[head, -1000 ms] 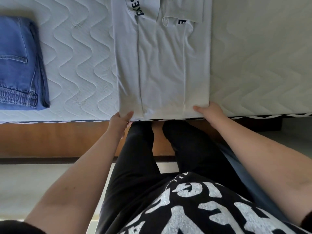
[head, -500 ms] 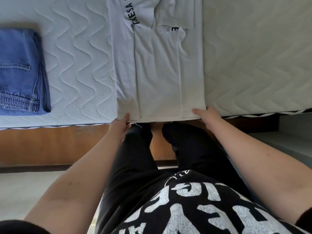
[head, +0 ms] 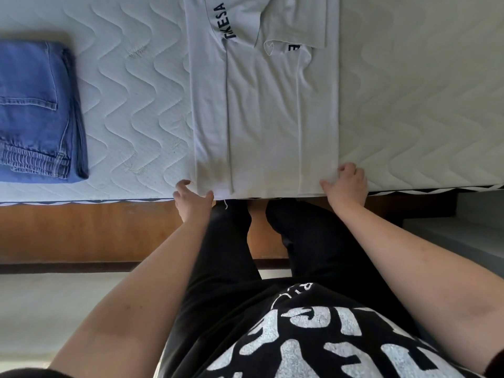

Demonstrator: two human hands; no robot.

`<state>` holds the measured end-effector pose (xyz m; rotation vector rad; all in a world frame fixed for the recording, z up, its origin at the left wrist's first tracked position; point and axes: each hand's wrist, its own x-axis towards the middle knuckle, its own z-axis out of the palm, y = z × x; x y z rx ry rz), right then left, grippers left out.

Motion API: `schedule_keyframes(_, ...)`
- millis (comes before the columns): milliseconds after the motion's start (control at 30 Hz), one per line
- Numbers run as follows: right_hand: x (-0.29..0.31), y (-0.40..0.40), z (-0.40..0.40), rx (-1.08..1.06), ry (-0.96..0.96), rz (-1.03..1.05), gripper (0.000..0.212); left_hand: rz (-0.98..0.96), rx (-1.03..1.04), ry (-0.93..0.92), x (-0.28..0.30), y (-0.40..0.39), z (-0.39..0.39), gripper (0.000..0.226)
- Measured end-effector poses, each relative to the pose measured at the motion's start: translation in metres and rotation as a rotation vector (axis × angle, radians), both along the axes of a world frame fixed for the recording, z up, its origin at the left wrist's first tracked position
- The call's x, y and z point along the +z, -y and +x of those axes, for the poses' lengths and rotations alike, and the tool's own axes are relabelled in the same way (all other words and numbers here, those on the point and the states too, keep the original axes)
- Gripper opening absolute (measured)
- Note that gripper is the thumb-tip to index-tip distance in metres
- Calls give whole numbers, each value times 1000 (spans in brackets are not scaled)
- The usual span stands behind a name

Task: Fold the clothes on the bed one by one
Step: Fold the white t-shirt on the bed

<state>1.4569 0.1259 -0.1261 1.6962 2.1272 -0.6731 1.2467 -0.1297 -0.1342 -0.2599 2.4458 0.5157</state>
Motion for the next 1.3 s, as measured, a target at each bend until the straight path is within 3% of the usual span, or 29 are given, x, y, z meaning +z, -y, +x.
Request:
schedule_keyframes(100,-1,13,-14,282,-82,-36,35,-21,-274,-182,2,-13,5,38)
schedule_keyframes(167,-4,24,-25,469,3,-137,39,16,-507,-138,0,-26,9,27)
schedule_keyframes(233,-8,34,-33,540,109,-146,45,-40,-680,-49,-3,-40,14,31)
schedule_keyframes(467,-19,43,-34,685,302,-54,29,-376,-818,15,-13,-59,17,35)
schedule_keyframes(667,-15,32,-38,800,333,-85,25,-333,-955,48,-17,-50,13,22)
schedule_keyframes(767,-11,28,-58,818,456,-185,25,-336,-968,104,-17,-51,5,10)
schedule_keyframes(833,-8,22,-85,819,525,-231,27,-323,-978,93,-19,-59,-6,16)
schedule_keyframes(933,-1,7,-132,886,395,-129,25,-262,-1013,-57,-18,-84,-33,43)
schedule_keyframes(1133,2,-33,-212,892,56,173,22,-208,-1114,-413,-5,-148,-122,21)
schedule_keyframes(1300,-3,-63,-266,862,-38,268,25,-171,-1109,-509,-5,-177,-184,31)
